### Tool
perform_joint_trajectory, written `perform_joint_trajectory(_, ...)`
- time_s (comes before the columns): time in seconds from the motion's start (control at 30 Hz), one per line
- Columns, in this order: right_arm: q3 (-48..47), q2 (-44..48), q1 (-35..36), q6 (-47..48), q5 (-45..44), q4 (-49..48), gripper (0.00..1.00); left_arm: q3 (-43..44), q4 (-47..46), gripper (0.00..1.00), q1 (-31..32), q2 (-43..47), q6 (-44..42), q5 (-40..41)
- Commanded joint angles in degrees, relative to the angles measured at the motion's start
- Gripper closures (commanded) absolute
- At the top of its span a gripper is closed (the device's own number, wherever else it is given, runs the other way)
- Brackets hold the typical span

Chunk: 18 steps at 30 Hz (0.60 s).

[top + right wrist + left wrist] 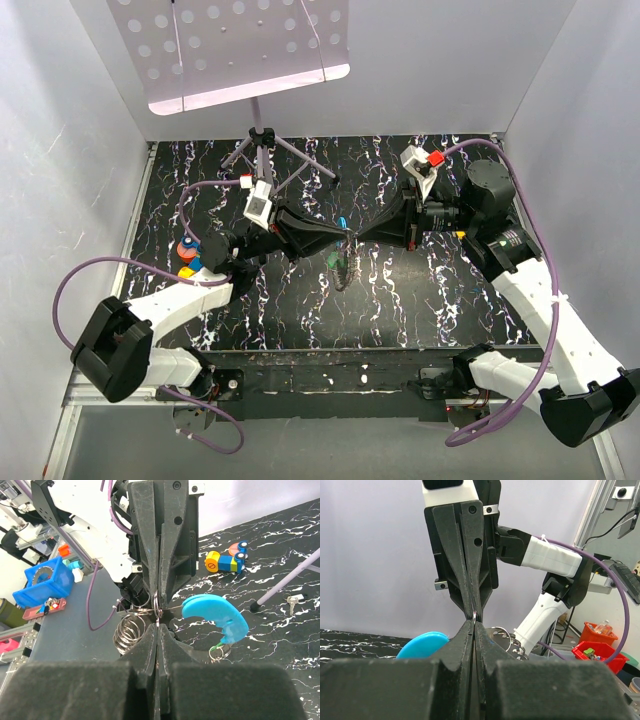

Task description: Put the keys on the keyring

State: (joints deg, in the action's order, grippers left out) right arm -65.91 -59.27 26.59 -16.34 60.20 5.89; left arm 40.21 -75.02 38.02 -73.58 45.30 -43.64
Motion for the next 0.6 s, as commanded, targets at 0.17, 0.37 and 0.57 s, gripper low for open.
perform_joint_trajectory(0.17,-0.10,-0.68,-0.13,-2.91,0.27,-3.43,0.99,1.28,-11.99,1.00,-0.49,1.42,2.16,3.65)
perform_joint_trajectory(0.37,-0.09,-0.42,0.31,-1.07,0.09,-2.56,0.78,0.58,-13.13,1.00,-0.58,-0.42,2.60,3.65)
perform_joint_trajectory(0.57,-3.87,-0.76,-0.57,5.17,2.28,0.96,0.62,0.31,-9.79,1.00,-0.58,-0.33,0.93,0.66)
